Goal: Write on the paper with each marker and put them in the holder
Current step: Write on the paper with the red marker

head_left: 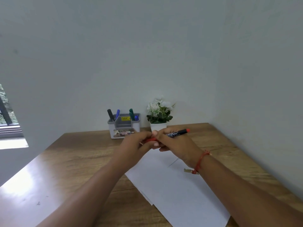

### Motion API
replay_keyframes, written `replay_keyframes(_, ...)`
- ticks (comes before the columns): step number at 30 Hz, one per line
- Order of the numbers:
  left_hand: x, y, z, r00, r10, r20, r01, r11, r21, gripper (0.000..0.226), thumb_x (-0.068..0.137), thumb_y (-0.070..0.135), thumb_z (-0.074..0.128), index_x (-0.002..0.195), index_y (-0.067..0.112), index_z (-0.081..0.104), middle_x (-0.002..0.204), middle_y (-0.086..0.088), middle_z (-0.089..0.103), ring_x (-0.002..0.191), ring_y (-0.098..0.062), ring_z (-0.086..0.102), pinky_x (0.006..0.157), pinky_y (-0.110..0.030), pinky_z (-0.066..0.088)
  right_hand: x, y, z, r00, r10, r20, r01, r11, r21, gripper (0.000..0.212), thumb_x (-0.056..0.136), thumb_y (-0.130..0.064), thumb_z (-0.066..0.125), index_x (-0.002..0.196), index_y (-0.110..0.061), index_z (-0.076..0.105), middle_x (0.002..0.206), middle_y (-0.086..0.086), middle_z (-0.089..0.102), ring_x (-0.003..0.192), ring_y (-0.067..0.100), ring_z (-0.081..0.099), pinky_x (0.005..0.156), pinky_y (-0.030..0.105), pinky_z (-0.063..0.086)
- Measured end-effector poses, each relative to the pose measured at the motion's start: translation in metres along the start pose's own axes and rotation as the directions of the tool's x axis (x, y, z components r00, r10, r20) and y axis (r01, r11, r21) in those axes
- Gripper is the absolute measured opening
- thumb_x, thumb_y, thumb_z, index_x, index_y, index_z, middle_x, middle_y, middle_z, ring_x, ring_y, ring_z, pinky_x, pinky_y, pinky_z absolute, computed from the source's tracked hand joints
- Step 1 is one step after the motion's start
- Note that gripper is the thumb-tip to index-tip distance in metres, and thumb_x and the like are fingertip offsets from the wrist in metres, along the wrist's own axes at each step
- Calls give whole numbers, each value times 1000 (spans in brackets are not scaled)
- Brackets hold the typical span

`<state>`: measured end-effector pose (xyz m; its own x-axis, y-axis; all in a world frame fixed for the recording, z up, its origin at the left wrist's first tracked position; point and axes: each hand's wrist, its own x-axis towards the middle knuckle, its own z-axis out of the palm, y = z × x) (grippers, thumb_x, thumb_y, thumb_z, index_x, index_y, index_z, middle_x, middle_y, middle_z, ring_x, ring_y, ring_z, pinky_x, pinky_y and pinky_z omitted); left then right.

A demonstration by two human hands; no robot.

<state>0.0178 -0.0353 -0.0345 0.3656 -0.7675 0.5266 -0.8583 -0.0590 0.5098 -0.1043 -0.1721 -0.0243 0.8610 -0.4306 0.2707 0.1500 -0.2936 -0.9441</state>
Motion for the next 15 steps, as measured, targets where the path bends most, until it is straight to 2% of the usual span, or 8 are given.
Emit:
replay_keyframes(4,0,-4,-1,1000,-27,-3,26,994,-106,19,93,23,65,108,34,70,84,16,71,79,-3,66,75,-28,58,-1,0,1,997,55,59,-63,988,142,31,101,-28,61,107,0,74,97,20,78,96,30,77,85,36,61)
replay_keyframes(7,-1,-5,-2,999,-42,5,42,986,-163,31,94,16,64,105,46,66,88,15,72,79,-4,66,76,-24,57,-2,-2,2,991,103,80,-119,965,235,30,104,-21,55,111,3,71,99,22,77,97,32,76,85,35,62)
replay_keyframes(10,1,-8,-6,998,-54,29,58,987,-152,30,95,15,62,111,39,67,91,12,73,78,-1,65,77,-23,57,-4,-4,5,988,122,95,-143,953,266,31,105,-20,52,114,4,70,100,21,78,98,30,76,84,34,63)
replay_keyframes(12,2,-11,-10,997,-61,54,68,990,-126,27,96,18,62,116,35,67,92,8,74,80,-5,66,78,-26,57,-5,-5,6,986,127,106,-151,951,270,33,105,-23,52,116,2,70,101,19,78,98,28,76,84,33,63)
replay_keyframes(15,2,-14,-17,991,-107,85,117,986,-117,29,100,22,55,126,33,62,90,6,72,78,-4,67,72,-21,56,-6,-9,6,981,164,104,-187,940,283,33,107,-32,45,116,-13,71,103,12,79,98,24,77,82,34,61)
